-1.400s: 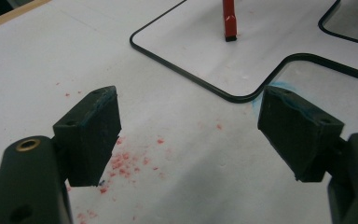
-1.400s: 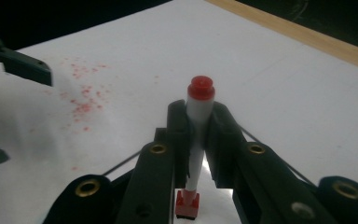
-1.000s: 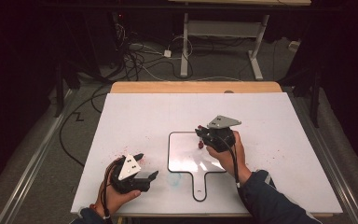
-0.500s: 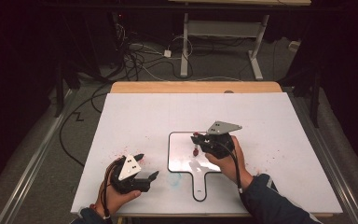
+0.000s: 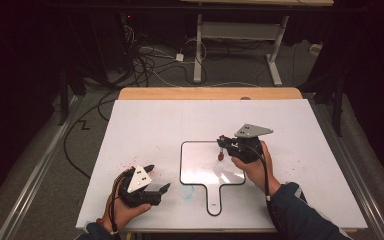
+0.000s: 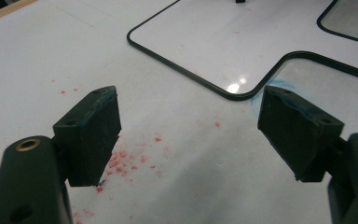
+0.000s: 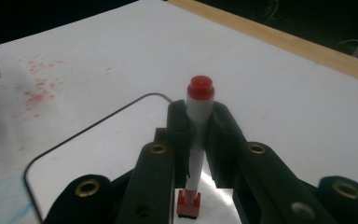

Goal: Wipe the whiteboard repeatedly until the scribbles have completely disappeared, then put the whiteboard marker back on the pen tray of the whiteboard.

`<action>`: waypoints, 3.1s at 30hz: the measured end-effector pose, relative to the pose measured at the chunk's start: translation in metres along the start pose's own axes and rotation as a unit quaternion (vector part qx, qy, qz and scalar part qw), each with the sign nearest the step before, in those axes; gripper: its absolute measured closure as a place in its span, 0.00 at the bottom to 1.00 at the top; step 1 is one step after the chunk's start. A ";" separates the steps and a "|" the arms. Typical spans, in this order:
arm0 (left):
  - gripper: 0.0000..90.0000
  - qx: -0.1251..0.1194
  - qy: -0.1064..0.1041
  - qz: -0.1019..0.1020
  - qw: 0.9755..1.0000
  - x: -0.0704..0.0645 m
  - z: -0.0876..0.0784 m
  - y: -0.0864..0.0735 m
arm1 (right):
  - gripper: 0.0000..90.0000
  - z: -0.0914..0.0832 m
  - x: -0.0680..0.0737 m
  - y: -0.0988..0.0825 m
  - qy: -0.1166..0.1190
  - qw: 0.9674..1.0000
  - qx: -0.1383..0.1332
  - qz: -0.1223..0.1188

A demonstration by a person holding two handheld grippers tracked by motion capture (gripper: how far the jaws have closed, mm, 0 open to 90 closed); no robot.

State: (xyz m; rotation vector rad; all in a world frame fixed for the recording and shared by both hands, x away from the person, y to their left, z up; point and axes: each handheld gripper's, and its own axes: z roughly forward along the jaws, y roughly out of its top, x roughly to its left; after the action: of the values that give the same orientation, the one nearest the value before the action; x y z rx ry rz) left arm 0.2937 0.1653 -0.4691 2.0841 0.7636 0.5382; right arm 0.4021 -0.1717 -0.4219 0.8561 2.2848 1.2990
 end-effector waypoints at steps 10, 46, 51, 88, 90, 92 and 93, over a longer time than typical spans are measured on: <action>0.23 0.000 0.000 0.000 1.000 0.000 0.000 0.000 | 0.90 -0.007 0.006 -0.002 -0.005 1.000 0.007 -0.010; 0.23 0.001 -0.004 -0.001 1.000 -0.002 0.001 0.001 | 0.90 -0.018 0.011 -0.010 0.048 0.999 0.004 0.016; 0.23 0.001 -0.005 -0.001 1.000 -0.001 0.001 0.000 | 0.90 0.004 0.031 0.001 0.049 0.999 -0.002 -0.016; 0.23 0.005 -0.005 0.009 1.000 -0.003 0.003 0.005 | 0.90 -0.124 -0.002 -0.015 0.039 0.996 0.062 0.043; 0.23 0.005 -0.006 0.012 1.000 -0.004 0.005 0.006 | 0.90 -0.122 -0.006 -0.019 0.033 0.995 0.078 0.049; 0.23 0.006 -0.009 0.016 1.000 -0.005 0.006 0.007 | 0.90 -0.117 -0.011 -0.024 0.032 0.994 0.090 0.058; 0.23 0.008 -0.010 0.016 1.000 -0.005 0.007 0.007 | 0.90 -0.114 -0.013 -0.026 0.025 0.993 0.094 0.063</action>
State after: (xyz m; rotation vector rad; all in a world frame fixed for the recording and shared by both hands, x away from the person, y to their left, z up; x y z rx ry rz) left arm 0.2969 0.1541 -0.4676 2.1166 0.7259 0.5286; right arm 0.3371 -0.2629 -0.3868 1.0578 2.4574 1.1811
